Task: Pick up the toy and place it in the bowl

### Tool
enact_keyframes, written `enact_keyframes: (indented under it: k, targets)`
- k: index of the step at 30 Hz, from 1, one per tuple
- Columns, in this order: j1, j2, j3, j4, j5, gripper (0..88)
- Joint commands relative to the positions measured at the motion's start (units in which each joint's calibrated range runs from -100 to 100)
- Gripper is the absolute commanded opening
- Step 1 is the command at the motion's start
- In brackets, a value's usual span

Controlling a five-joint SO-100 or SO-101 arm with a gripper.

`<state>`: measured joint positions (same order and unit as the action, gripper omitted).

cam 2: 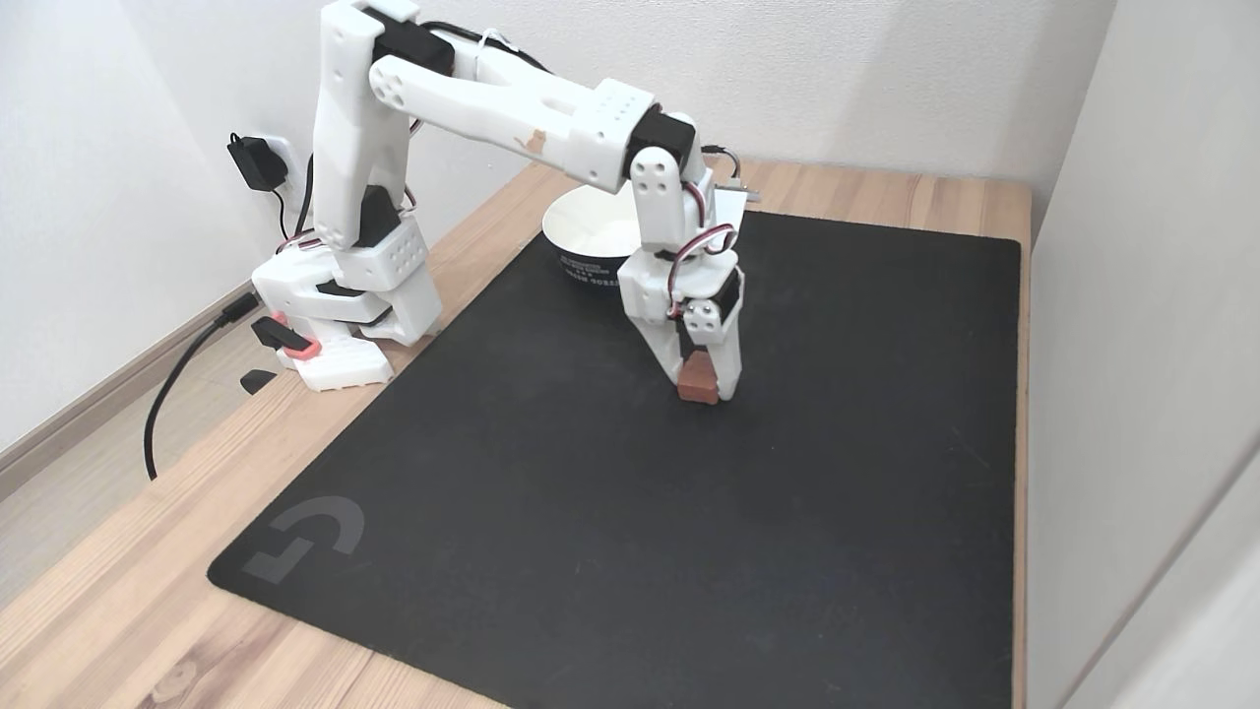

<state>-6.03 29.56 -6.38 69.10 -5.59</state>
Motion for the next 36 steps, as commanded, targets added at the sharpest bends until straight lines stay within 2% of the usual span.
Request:
enact_keyframes:
  k: [1, 10, 16, 22, 27, 32, 36]
  targets:
    - [-0.1, 0.5, 0.6, 0.3, 0.2, 2.5]
    - [-1.0, -13.2, 1.4, 1.1, 0.2, 2.4]
    - [-6.6, -23.8, 1.5, 1.1, 0.3, 2.4]
    - [-17.8, -33.7, 11.4, 0.4, 0.4, 2.4]
    - [-28.0, -42.6, 21.4, 0.2, 4.2, 2.5]
    - [-33.4, -49.9, 29.7, -2.4, 4.5, 2.5]
    - [-37.9, -55.0, 39.0, -4.9, 8.8, 2.5]
